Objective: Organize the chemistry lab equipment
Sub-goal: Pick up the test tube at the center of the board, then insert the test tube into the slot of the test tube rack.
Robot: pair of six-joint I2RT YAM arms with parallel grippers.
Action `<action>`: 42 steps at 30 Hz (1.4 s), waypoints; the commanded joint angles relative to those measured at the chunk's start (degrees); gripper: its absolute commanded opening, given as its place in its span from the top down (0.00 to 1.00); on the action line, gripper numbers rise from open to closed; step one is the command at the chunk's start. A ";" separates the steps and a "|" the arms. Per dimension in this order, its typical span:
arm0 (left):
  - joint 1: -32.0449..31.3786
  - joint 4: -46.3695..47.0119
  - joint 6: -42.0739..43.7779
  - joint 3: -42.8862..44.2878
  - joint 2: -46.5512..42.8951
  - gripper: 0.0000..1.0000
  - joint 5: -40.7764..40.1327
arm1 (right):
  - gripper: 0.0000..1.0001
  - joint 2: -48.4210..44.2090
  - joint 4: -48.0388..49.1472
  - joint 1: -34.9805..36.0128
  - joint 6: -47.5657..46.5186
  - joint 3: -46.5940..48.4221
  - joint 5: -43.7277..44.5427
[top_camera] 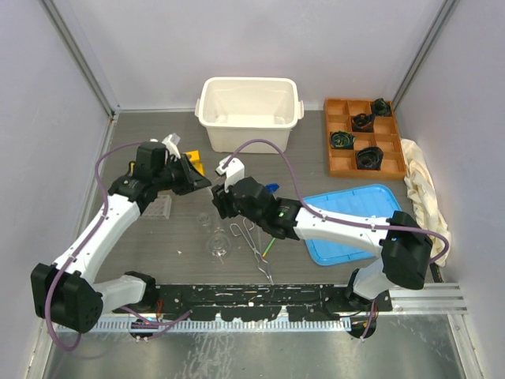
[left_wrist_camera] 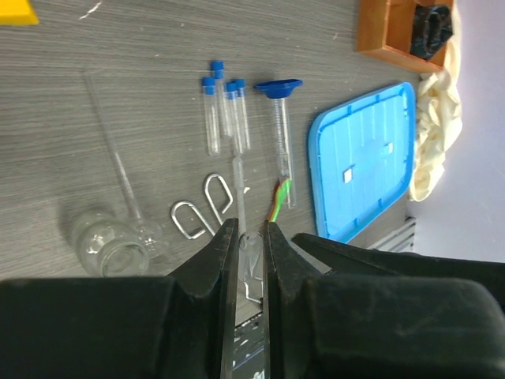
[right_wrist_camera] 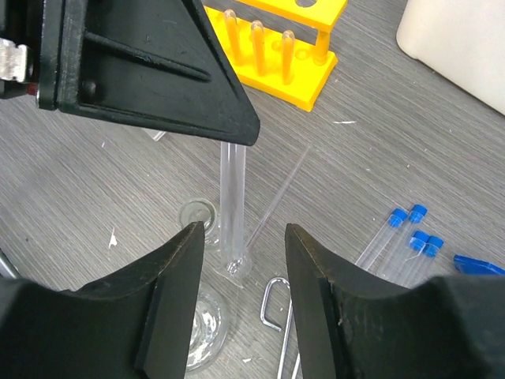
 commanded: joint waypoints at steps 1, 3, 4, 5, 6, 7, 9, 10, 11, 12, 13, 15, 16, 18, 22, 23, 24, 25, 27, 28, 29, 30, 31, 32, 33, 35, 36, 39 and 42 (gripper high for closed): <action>-0.12 -2.49 4.43 3.81 0.80 1.00 -5.77 | 0.48 -4.81 -0.06 0.52 0.47 2.07 0.34; -0.11 -3.99 6.54 4.75 0.81 1.00 -10.10 | 0.48 -6.53 -0.59 0.52 0.47 1.36 0.83; -0.13 -5.06 7.87 5.36 0.74 1.00 -12.78 | 0.48 -7.44 -0.83 0.51 0.47 0.81 1.28; -0.09 -6.24 9.20 5.95 0.59 1.00 -15.61 | 0.48 -8.45 -1.13 0.52 0.47 0.29 1.90; -0.08 -7.08 10.86 6.43 0.42 1.00 -18.31 | 0.48 -9.66 -1.47 0.52 0.47 -0.30 2.68; -0.14 -7.86 12.21 6.97 0.21 1.00 -21.16 | 0.48 -10.51 -1.67 0.52 0.40 -0.93 4.00; -0.15 -8.13 14.41 7.49 -0.58 1.00 -26.25 | 0.48 -11.85 -2.20 0.52 -0.01 -2.35 5.74; -0.09 -8.20 15.34 7.79 -0.91 1.00 -28.60 | 0.48 -12.11 -2.58 0.52 -0.17 -2.85 6.74; -0.11 -8.06 16.30 8.12 -1.13 1.00 -30.77 | 0.48 -12.28 -3.09 0.52 -0.27 -3.33 7.67; -0.10 -7.89 17.44 8.45 -1.31 1.00 -32.74 | 0.48 -12.36 -3.73 0.52 -0.40 -3.73 8.43; -0.08 -7.51 18.33 8.78 -1.50 1.00 -34.80 | 0.48 -12.22 -4.44 0.52 -0.41 -3.92 9.22; -0.05 -6.45 20.34 9.33 -1.48 1.00 -38.90 | 0.48 -12.28 -6.08 0.52 0.23 -4.00 10.59; 0.00 -5.91 21.27 9.55 -1.21 1.00 -40.71 | 0.49 -12.45 -6.55 0.52 0.57 -4.08 11.11; 0.92 -4.87 22.98 10.21 -0.10 1.00 -42.60 | 0.49 -13.10 -6.98 0.43 1.02 -4.91 12.04; 4.42 -2.02 24.68 10.79 3.44 1.00 -42.00 | 0.49 -14.58 -7.01 -0.49 1.35 -6.45 13.17; 5.22 -1.27 24.78 10.83 4.18 1.00 -41.75 | 0.49 -14.77 -7.00 -0.74 1.24 -6.64 13.49; 5.84 -0.64 25.10 10.83 4.81 1.00 -41.79 | 0.49 -14.95 -7.06 -1.02 1.18 -6.83 13.55; 6.51 0.18 25.26 10.71 5.27 1.00 -42.10 | 0.49 -15.07 -7.12 -1.30 1.17 -7.04 13.57; 7.70 2.91 25.30 9.76 5.73 1.00 -42.94 | 0.48 -15.23 -7.20 -2.26 1.43 -7.42 12.96; 8.26 4.30 25.20 9.10 5.82 1.00 -43.44 | 0.48 -15.33 -7.43 -3.12 1.93 -7.52 11.94; 8.79 5.81 24.86 8.21 5.81 1.00 -43.65 | 0.48 -15.56 -7.56 -4.18 2.49 -7.68 10.64; 9.13 7.44 24.63 7.09 5.75 1.00 -44.01 | 0.48 -15.83 -7.56 -5.27 3.08 -7.88 9.21; 9.34 9.19 24.51 6.35 5.79 1.00 -44.40 | 0.48 -16.14 -7.48 -6.30 3.49 -8.16 8.06; 9.41 10.70 24.56 5.63 5.83 1.00 -44.63 | 0.48 -16.59 -7.35 -7.32 3.80 -8.35 6.89; 9.41 12.00 24.58 5.12 5.89 1.00 -44.95 | 0.48 -16.79 -7.28 -8.37 4.01 -8.53 5.80; 9.48 14.03 24.67 4.36 6.01 1.00 -45.39 | 0.48 -17.03 -7.14 -9.88 4.03 -8.78 4.51; 9.47 14.94 24.67 4.11 5.96 1.00 -45.44 | 0.48 -17.02 -7.16 -10.52 3.99 -8.87 4.11; 9.50 17.29 24.21 3.34 8.19 1.00 -45.08 | 0.49 -16.52 -6.67 -12.28 3.68 -9.07 2.81; 9.50 19.68 22.93 1.61 8.91 1.00 -43.34 | 0.49 -15.76 -6.00 -13.41 3.72 -9.15 1.53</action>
